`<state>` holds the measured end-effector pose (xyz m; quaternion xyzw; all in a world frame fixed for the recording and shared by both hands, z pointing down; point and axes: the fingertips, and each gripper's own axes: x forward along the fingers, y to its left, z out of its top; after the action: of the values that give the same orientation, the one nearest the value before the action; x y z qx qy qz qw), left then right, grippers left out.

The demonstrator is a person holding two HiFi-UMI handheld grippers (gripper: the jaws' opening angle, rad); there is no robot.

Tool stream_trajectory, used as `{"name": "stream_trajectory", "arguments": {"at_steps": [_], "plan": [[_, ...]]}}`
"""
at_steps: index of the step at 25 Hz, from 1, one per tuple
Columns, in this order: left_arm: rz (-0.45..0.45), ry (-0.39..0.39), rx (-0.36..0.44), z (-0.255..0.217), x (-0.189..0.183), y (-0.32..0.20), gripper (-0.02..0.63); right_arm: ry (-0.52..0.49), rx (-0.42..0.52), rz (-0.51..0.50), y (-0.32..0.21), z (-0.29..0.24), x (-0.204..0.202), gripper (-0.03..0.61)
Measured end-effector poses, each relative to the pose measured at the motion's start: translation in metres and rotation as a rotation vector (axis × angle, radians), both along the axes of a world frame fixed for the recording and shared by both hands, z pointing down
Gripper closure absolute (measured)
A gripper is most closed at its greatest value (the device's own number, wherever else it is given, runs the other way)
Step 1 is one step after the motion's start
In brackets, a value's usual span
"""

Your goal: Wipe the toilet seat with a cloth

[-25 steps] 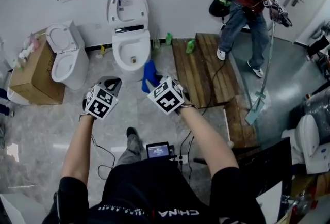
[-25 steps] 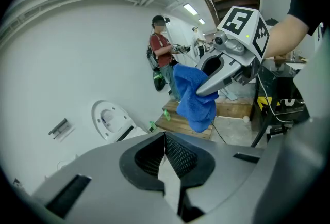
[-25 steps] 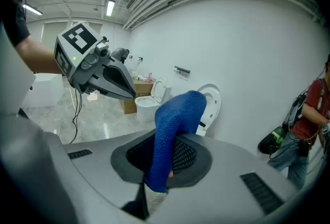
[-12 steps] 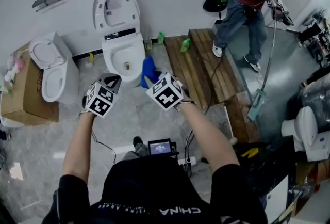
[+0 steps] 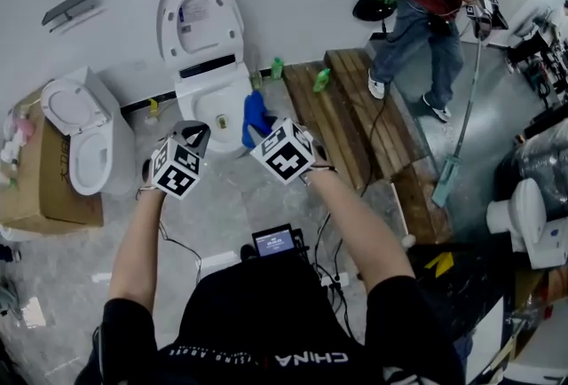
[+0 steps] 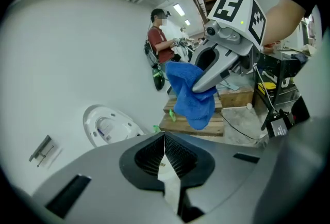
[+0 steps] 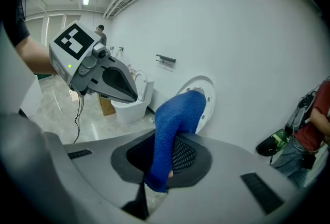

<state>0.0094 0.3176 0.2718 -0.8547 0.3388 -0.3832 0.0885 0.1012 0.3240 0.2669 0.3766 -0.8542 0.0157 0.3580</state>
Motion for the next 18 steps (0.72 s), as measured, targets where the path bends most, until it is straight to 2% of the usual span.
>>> {"name": "stream_trajectory", "arguments": {"at_steps": [10, 18], "plan": [[-0.062, -0.005, -0.027, 0.018, -0.033, -0.071, 0.601, 0.000, -0.026, -0.063, -0.078, 0.018, -0.031, 0.529], [-0.145, -0.015, -0.032, 0.022, -0.038, -0.186, 0.601, -0.023, -0.031, -0.145, -0.199, 0.023, -0.040, 0.528]]}}
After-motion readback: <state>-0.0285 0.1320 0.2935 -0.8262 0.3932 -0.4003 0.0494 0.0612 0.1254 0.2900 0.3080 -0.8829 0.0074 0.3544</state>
